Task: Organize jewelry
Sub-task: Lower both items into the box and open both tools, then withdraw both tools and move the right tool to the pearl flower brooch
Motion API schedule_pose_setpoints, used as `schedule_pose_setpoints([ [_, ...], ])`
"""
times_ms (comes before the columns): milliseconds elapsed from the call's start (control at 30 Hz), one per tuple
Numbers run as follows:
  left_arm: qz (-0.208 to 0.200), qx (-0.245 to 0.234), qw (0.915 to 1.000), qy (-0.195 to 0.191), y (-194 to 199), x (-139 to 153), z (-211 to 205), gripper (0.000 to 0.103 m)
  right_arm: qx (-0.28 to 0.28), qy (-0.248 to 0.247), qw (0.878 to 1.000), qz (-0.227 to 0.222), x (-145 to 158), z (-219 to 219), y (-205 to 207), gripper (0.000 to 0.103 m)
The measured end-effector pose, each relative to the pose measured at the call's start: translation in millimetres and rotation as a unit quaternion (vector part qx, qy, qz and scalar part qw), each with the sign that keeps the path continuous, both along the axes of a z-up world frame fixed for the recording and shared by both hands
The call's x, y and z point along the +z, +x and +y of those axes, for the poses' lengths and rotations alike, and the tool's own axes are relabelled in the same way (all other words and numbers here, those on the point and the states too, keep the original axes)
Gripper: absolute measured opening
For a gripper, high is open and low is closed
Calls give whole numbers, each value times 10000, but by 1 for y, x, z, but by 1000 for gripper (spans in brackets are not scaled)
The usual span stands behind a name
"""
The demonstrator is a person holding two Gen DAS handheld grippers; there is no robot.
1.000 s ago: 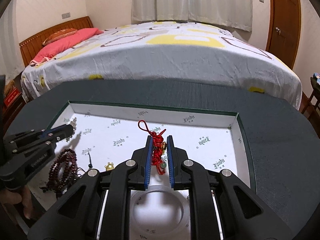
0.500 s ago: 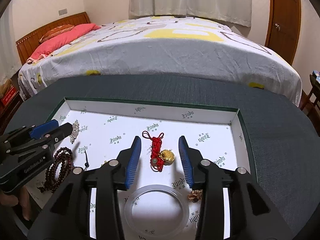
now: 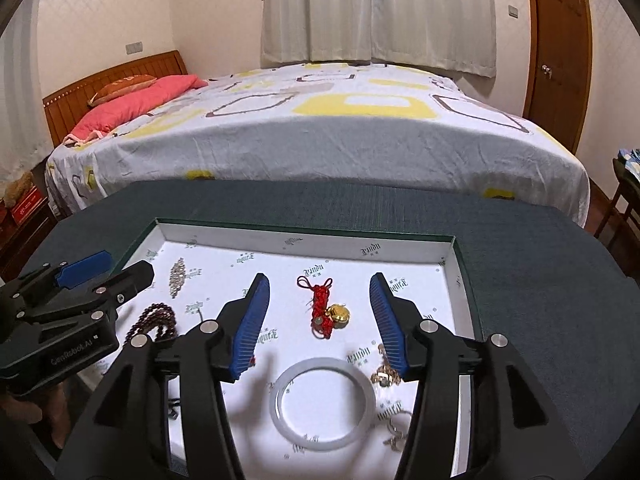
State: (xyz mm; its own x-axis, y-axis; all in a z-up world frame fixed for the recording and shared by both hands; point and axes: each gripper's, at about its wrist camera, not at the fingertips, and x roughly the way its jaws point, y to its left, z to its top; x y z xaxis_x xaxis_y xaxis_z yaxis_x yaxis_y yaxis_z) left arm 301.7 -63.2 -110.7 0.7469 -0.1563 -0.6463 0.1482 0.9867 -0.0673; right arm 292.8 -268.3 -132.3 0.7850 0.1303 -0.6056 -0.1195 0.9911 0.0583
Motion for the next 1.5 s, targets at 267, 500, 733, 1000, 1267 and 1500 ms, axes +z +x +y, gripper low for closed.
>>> schedule_pose_setpoints([
  [267,-190,72,9997,-124,-38,16,2,71,-13,-2,9999,-157,9,-3,-42,58],
  [500,-308,138,9994,-74,-78,19,7,71,-152,-78,9995,-273,12,-17,-89,66],
  [733,-251,258,9993,-67,-110,4,15,73,-451,-277,9985,-115,-4,-44,-132,66],
  [1000,42,382,9992,113,-132,-23,20,73,-758,-245,9963,321,-36,-70,-153,66],
  [1267,193,430,9987,196,-134,-35,22,73,-797,-205,9949,588,-53,-73,-148,66],
  [1500,299,385,9986,215,-132,-41,20,73,-686,-145,9925,1001,-64,-73,-139,31],
])
